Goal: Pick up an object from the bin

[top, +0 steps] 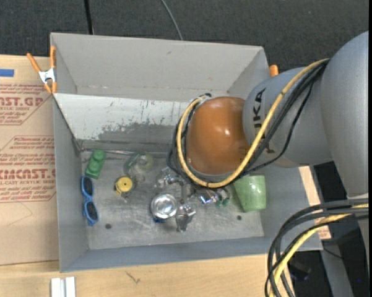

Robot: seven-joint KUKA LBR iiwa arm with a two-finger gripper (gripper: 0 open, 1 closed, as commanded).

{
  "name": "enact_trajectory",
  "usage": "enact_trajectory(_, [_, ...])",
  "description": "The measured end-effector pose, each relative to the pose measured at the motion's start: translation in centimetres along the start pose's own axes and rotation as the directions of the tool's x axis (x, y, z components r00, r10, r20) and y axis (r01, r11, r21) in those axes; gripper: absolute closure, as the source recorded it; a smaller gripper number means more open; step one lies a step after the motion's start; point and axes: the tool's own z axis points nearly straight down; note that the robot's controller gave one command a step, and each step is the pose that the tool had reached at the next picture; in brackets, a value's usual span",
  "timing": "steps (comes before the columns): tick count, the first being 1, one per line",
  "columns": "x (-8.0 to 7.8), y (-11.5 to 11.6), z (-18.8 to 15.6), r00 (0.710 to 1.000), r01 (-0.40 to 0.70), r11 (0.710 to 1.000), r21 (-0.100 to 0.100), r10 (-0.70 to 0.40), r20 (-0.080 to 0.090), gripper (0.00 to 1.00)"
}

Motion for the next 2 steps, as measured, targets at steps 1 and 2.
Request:
enact_trajectory(1, [0.4, -0.6, -2.7, 0.998, -0.061, 0.998, -0.001, 0.061, 0.0, 0.0])
enact_trajectory(2, [0.9, -0.1, 2.9, 0.989, -0.148, 0.989, -0.002, 0.148, 0.007, 0.0])
